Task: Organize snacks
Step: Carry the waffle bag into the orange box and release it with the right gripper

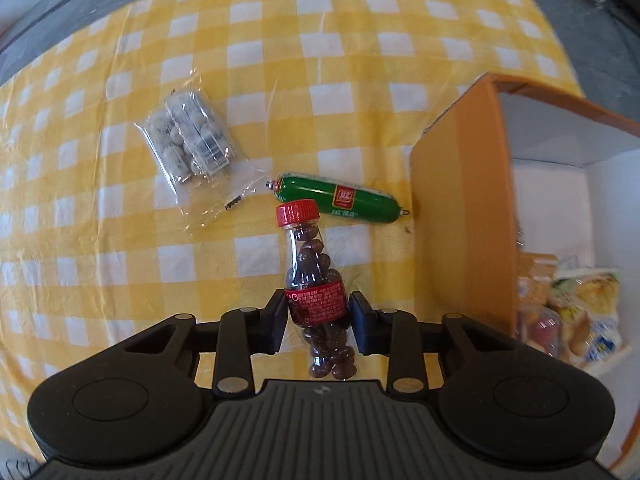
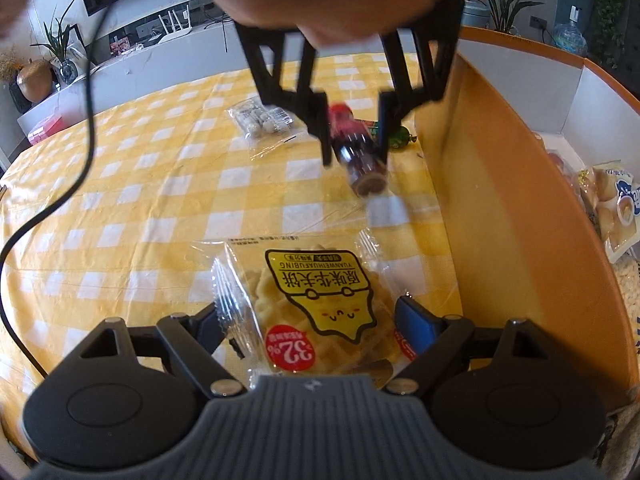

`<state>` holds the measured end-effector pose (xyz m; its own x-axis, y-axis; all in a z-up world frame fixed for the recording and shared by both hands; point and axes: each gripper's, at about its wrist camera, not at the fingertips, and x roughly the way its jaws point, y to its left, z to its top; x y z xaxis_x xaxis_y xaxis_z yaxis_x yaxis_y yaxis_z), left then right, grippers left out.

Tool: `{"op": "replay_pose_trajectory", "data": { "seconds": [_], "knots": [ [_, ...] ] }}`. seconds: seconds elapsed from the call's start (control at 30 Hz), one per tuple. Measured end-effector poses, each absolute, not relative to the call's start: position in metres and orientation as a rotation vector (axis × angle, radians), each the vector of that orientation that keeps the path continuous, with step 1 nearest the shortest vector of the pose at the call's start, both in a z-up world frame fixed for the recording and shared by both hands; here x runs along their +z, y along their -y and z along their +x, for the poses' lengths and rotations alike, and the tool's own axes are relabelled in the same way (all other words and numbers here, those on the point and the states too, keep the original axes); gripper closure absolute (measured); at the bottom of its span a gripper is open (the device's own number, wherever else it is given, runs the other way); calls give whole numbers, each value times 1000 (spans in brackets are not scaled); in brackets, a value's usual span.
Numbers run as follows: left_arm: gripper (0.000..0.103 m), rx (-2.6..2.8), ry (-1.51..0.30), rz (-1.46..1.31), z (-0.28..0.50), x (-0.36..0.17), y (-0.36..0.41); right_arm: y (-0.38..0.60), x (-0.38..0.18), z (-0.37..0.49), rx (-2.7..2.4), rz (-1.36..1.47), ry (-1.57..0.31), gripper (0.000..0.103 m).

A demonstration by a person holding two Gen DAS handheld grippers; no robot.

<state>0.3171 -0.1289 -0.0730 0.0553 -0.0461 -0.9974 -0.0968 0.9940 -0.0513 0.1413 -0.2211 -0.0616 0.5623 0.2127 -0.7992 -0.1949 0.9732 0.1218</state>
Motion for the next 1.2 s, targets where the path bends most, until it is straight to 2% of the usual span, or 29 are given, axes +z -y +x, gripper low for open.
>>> {"op": "replay_pose_trajectory", "data": {
  "seconds": [0.13,0.43,0.73,1.2],
  "knots": [
    [66,-80,-1448,-144,292,-44,110,220,-62,140,227,7,-940,21],
    [66,-203,-1163,-184,215,19,68,221,-58,137,224,12,-919,28],
    [66,-142,-954,-379,148,-4,8,243,-44,129,282,176,-854,32],
    [66,-99,-812,-470,106,20,-28,240,-13,124,389,318,-684,37]
  ]
}}
